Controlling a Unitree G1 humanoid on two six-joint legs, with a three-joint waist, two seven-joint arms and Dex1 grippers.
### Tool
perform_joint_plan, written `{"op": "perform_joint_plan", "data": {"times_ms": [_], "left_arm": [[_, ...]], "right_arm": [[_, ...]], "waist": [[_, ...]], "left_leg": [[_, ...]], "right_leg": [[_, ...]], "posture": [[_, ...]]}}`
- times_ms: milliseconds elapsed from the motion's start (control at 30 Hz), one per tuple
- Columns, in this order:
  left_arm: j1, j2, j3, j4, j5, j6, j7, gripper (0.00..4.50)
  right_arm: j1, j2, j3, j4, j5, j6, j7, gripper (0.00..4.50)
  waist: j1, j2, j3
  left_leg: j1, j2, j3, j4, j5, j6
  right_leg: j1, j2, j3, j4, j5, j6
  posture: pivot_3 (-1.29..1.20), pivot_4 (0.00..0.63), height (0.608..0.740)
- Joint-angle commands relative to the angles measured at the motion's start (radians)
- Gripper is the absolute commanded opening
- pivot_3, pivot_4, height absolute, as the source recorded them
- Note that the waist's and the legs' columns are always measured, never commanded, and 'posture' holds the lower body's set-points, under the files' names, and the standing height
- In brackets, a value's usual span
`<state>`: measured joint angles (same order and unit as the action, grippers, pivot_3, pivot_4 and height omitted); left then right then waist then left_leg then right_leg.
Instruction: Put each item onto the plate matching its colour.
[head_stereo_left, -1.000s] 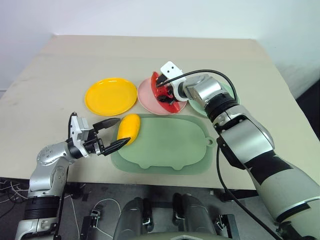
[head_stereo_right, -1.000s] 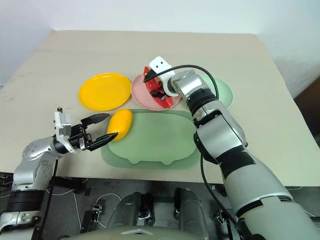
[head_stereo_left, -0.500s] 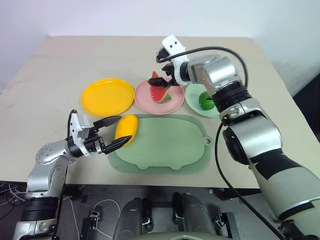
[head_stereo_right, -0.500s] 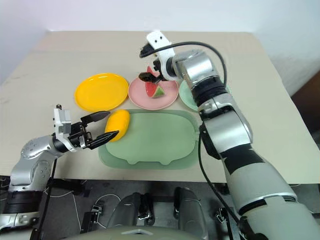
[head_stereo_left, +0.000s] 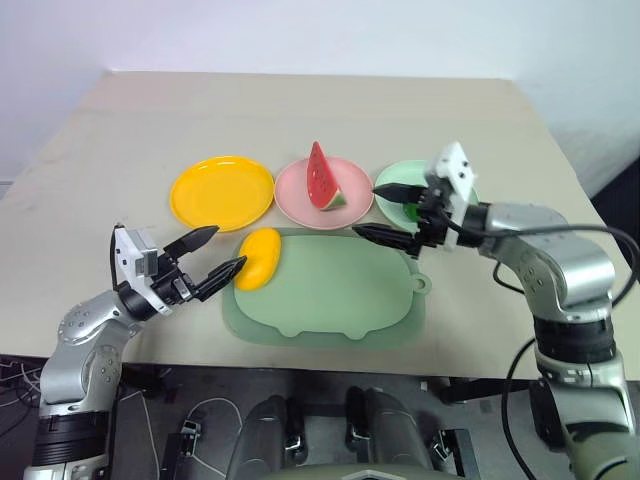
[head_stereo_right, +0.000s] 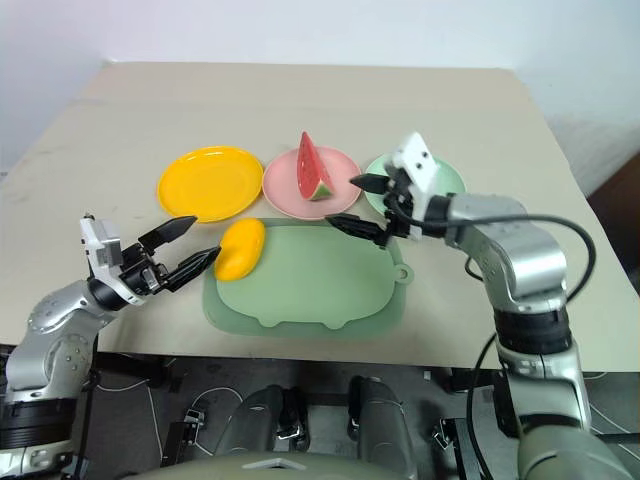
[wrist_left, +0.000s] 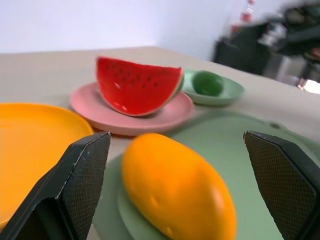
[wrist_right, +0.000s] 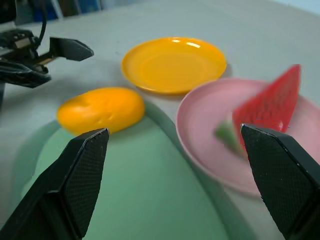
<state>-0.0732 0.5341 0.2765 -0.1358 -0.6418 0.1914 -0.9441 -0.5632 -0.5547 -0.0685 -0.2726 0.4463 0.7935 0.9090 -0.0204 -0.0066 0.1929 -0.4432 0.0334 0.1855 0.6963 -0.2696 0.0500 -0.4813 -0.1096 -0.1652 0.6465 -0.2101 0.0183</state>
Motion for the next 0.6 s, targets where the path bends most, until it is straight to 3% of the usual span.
{"op": "perform_joint_plan", "data": {"times_ms": [33, 367, 600], "left_arm": [[0.028, 0.0, 0.035, -0.068, -0.015, 0.006, 0.041, 4.5], [0.07, 0.017, 0.048, -0.14, 0.034, 0.04, 0.186, 4.5], [0.091, 0.074, 0.073, -0.282, -0.06, 0.228, 0.269, 4.5]], "right_arm": [[0.047, -0.017, -0.053, -0.045, 0.055, -0.04, 0.008, 4.48], [0.056, 0.034, -0.037, -0.027, 0.085, -0.102, -0.061, 4.48], [0.029, 0.018, -0.025, -0.007, 0.1, -0.116, -0.052, 4.48]], "waist": [[0.002, 0.0, 0.0], [0.007, 0.0, 0.0], [0.008, 0.0, 0.0]], "left_leg": [[0.0, 0.0, 0.0, 0.0, 0.0, 0.0], [0.0, 0.0, -0.001, 0.0, -0.001, 0.001], [0.0, 0.0, -0.001, 0.0, -0.001, 0.001]], "right_leg": [[0.0, 0.0, 0.0, 0.0, 0.0, 0.0], [0.0, 0.0, 0.0, -0.001, 0.0, -0.001], [0.0, 0.0, 0.0, -0.001, 0.0, -0.003]], "posture": [[0.0, 0.15, 0.696], [0.0, 0.15, 0.696], [0.0, 0.15, 0.696]]}}
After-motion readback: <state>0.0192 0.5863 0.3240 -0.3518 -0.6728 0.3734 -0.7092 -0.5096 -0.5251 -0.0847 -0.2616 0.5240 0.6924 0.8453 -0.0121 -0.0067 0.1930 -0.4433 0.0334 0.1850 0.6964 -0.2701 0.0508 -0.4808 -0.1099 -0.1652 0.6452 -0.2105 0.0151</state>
